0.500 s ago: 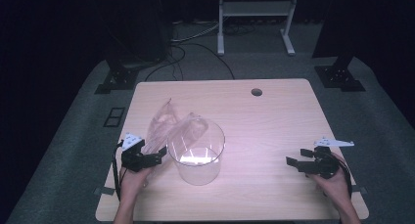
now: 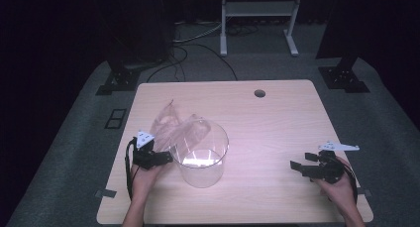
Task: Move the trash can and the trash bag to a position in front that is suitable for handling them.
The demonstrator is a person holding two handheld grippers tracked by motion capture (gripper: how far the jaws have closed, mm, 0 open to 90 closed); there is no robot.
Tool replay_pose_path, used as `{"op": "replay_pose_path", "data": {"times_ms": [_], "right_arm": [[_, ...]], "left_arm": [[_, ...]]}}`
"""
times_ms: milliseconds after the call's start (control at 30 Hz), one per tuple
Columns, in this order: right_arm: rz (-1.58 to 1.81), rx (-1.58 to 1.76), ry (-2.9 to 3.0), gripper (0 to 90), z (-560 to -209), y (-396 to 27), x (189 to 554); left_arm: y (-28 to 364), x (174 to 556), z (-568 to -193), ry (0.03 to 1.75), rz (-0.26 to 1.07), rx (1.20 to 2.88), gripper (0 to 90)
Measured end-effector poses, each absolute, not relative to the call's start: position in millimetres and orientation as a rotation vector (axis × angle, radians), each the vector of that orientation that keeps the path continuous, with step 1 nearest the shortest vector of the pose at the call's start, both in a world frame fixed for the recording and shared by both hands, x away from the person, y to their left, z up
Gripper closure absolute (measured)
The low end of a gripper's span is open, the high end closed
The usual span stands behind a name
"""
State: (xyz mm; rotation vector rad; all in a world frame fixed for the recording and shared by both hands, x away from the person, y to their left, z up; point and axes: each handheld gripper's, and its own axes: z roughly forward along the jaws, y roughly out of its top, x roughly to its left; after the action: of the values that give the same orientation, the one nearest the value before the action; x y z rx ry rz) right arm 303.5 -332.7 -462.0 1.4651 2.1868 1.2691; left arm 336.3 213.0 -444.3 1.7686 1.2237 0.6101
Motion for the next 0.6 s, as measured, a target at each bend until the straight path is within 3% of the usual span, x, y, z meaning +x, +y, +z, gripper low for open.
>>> {"op": "replay_pose_path", "data": {"times_ms": [600], "right_arm": [[1.284,1.502,2.138,16.9,-459.9,-339.9,300.6]], "left_arm": [[137.4,355.0,-440.2,1.121,0.544,1.875,3.6]]}}
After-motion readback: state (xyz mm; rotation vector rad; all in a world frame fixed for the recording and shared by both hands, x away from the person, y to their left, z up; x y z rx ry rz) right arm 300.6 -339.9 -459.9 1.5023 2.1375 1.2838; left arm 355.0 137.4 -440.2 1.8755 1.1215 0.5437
